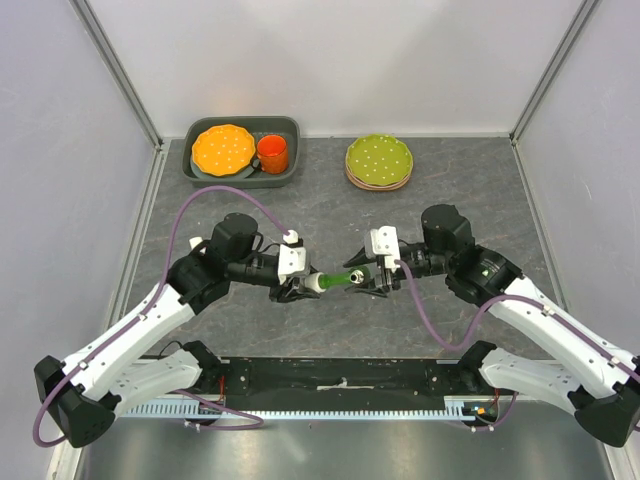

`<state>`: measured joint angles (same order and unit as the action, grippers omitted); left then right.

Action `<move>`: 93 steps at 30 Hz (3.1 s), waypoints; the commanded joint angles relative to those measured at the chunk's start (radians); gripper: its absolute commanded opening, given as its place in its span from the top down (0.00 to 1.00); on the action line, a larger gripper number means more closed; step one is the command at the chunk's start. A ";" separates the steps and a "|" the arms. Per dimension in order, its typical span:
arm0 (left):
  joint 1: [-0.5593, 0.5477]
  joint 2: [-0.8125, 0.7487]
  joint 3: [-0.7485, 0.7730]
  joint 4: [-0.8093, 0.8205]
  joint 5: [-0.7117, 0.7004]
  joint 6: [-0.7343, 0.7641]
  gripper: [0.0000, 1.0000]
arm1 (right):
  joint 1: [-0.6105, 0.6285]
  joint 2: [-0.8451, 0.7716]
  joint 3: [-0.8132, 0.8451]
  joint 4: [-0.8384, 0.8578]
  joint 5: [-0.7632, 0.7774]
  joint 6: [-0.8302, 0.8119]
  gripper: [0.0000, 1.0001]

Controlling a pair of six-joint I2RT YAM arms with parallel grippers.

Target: Install the water faucets

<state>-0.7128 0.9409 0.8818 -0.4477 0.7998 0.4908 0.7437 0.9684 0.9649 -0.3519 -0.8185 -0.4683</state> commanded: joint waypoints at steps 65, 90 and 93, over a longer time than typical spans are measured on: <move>-0.040 0.036 0.060 -0.022 -0.047 -0.004 0.98 | 0.020 -0.182 0.066 -0.156 0.194 -0.184 0.02; -0.025 0.047 0.071 -0.031 0.018 -0.017 0.98 | 0.263 0.105 0.221 -0.349 0.334 -0.279 0.03; -0.025 0.045 0.071 -0.029 0.016 -0.017 0.98 | 0.272 0.108 0.222 -0.331 0.325 -0.270 0.13</move>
<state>-0.7422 0.9905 0.9012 -0.5514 0.7628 0.5060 1.0016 1.0805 1.1488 -0.7013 -0.4988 -0.7300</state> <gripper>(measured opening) 0.475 0.938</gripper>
